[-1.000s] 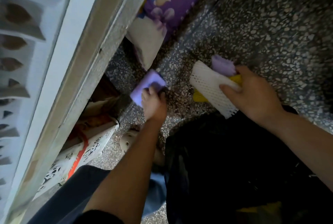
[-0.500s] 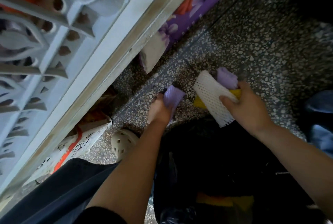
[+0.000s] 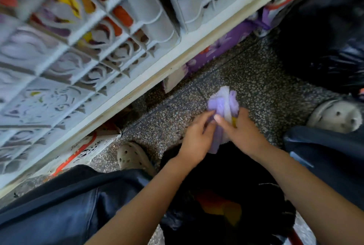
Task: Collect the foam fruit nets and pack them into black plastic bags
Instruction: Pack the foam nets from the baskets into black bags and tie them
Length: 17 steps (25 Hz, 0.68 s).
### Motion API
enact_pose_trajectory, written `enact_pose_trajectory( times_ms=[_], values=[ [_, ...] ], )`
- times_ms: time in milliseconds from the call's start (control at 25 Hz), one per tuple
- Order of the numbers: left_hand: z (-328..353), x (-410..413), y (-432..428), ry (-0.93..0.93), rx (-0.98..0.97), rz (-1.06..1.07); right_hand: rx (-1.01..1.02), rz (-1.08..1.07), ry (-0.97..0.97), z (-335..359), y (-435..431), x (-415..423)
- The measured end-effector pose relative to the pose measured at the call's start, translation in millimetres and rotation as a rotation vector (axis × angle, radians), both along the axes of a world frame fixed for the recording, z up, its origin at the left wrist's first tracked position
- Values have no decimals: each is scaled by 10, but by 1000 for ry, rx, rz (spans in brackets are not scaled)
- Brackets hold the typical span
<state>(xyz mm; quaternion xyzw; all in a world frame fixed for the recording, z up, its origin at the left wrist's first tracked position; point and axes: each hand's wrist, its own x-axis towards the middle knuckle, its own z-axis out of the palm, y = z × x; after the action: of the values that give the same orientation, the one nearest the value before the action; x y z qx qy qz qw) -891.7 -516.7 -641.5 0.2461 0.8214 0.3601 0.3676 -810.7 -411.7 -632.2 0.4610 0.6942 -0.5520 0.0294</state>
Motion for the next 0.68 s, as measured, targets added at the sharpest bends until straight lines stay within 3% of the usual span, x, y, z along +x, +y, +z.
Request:
enact_pose_trajectory(
  times_ms=[120, 360, 440, 600, 680],
  values=[
    [297, 153, -80, 51, 124, -113, -64, -93, 20, 257, 61, 100],
    [743, 381, -468, 56, 177, -317, 36, -56, -43, 686, 161, 373],
    [827, 447, -634, 187, 83, -446, 79, -69, -38, 822, 159, 434],
    [813, 568, -1005, 364, -392, -821, 120, -61, 8, 1091, 94, 546],
    [819, 612, -1144, 439, -548, -877, 144, -32, 27, 1210, 33, 598]
  ],
)
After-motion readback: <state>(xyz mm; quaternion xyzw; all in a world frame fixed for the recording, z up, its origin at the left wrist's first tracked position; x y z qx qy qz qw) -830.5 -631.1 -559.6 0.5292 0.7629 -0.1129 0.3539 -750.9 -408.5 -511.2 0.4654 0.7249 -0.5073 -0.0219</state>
